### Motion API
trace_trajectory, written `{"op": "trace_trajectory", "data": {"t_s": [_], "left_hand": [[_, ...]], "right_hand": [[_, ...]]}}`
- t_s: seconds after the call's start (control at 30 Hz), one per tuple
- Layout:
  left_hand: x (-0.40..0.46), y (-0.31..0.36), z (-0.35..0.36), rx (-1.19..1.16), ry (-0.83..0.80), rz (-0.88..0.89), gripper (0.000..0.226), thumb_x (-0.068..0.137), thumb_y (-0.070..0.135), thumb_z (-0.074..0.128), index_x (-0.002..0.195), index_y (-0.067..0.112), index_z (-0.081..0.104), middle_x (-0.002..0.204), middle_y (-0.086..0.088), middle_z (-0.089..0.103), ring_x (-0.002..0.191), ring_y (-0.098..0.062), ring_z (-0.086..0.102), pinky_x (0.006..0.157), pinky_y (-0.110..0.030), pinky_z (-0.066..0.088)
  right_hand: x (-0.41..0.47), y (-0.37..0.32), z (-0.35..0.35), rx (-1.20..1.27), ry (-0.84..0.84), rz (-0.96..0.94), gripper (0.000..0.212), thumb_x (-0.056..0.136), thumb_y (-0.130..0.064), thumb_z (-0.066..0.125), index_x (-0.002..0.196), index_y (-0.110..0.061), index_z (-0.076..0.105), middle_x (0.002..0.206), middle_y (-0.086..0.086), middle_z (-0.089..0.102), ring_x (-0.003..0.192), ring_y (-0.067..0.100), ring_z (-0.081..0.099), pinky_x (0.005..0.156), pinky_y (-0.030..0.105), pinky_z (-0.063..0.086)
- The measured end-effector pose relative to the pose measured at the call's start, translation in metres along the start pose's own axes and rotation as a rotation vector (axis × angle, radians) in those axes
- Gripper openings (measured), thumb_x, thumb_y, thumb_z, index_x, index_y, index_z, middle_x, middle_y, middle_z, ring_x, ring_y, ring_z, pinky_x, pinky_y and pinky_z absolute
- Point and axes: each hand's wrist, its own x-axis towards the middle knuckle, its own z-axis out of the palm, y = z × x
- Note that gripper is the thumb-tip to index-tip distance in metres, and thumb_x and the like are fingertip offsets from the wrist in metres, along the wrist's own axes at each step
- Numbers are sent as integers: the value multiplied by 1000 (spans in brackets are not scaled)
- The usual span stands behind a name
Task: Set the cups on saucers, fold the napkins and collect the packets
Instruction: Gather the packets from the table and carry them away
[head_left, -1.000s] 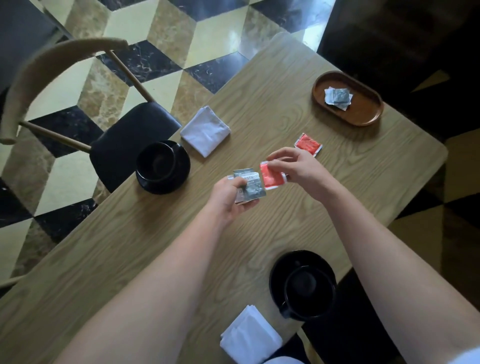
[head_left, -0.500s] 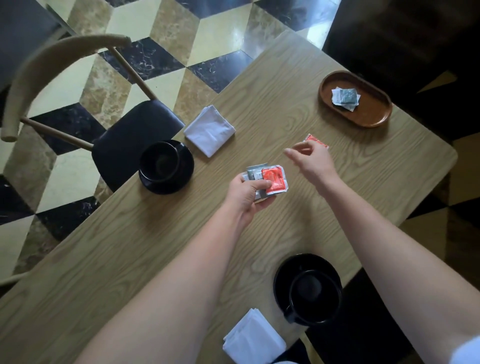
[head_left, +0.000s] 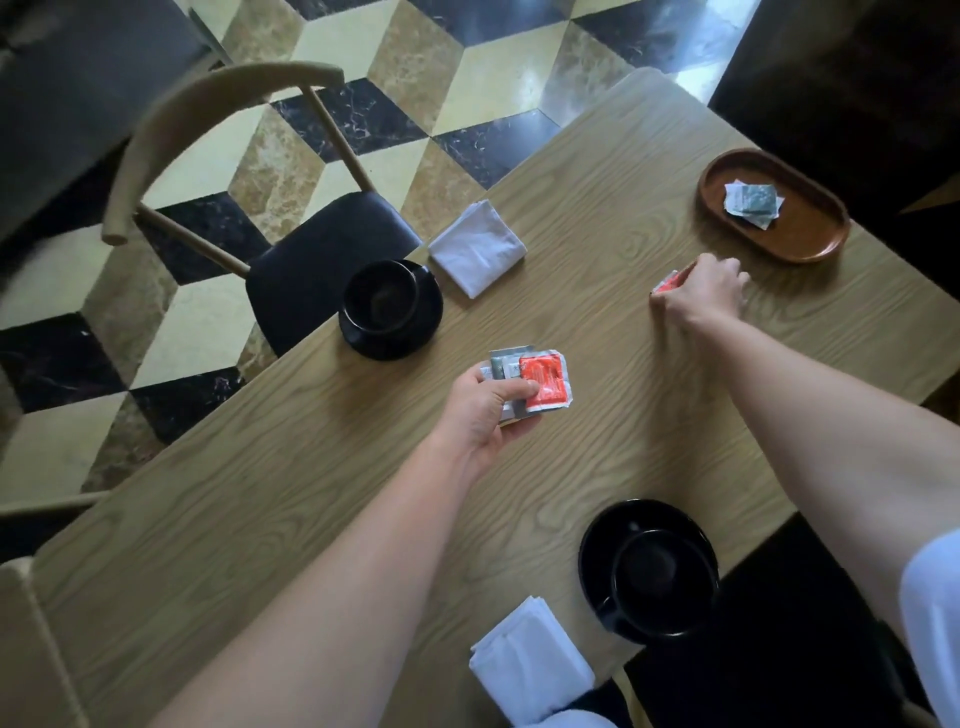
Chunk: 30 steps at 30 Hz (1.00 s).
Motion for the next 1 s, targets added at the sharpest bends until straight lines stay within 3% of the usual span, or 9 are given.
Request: {"op": "trace_trajectory", "data": {"t_s": [0.07,0.2,0.23,0.3,0.43,0.57,0.7,0.8,1.0], "left_hand": [[-13,-4,-14,4,28,10,38,78,-7,69,109,14,63,94,-5,74,70,-15,73,57,-27,57],[-38,-7,-30,-29,85,29,34,80,-10,66,104,13,60,93,-7,71,71,-17,69,52,-24,55],[-44,-9,-34,-35,90,39,34,80,-12,65,104,12,60,92,-8,70,71,-18,69,51,-24,55],[-57,-13,-42,-41,92,72,35,81,-13,64,106,11,59,91,-8,70,72,-18,68,53,-26,55],[-92,-20,-61,-48,93,170,33,82,-11,65,106,10,59,94,-8,69,75,-18,67,60,-29,54],[-144,-25,-66,-58,-70,303,37,83,-6,70,118,1,60,106,-16,71,78,-21,73,66,-33,60],[-209,-29,-63,-39,-274,433,49,83,-1,74,128,-4,56,112,-19,69,86,-25,73,67,-33,61],[-258,-40,-60,-60,-437,458,54,83,1,75,132,-4,53,111,-18,69,86,-23,73,68,-32,59],[-340,-86,-24,11,-692,435,48,82,-5,73,126,-2,56,101,-15,70,77,-19,74,63,-29,59]], "right_hand": [[-8,2,0,132,-51,90,62,77,-27,83,127,-2,55,132,20,59,126,36,54,99,38,46],[-54,0,9,291,-276,119,35,88,-13,73,118,3,67,120,22,68,110,32,65,88,36,51],[-73,-3,9,388,-363,107,32,88,-14,75,115,1,69,109,19,70,96,29,68,76,34,53],[-122,-11,-4,700,-593,74,24,87,-18,77,107,-6,70,80,7,63,62,13,56,48,22,40],[-217,-15,-33,1012,-793,-96,16,84,-24,79,92,-11,74,63,-6,58,49,0,44,41,13,32],[-300,-13,-68,930,-689,-230,14,84,-27,80,83,-14,75,62,-8,57,51,2,45,47,16,33],[-377,-5,-111,896,-467,-318,24,86,-30,78,98,-9,73,80,3,65,69,11,53,54,23,36],[-435,17,-141,950,-296,-329,28,88,-28,76,104,-7,68,88,8,64,73,14,54,51,22,37],[-535,93,-196,1035,-80,-282,39,87,-43,75,113,-15,68,97,4,74,81,14,66,64,28,49]]}}
